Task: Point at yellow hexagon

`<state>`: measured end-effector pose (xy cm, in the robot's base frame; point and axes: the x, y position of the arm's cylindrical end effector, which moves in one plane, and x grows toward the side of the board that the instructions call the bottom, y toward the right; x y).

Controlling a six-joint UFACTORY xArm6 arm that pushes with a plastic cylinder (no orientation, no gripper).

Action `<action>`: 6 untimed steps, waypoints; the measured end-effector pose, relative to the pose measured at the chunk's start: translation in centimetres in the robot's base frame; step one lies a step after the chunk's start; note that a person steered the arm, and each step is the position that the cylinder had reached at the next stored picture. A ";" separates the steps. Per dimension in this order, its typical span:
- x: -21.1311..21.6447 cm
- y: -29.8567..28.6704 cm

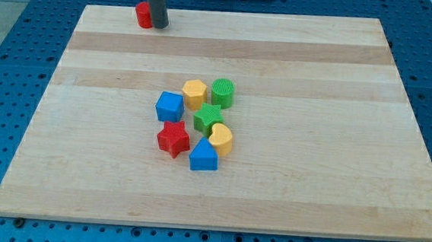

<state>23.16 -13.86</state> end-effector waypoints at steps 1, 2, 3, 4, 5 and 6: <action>-1.1 0.2; -1.4 0.0; -0.8 -2.1; -0.4 -4.2; -0.4 -5.3; 2.1 -2.2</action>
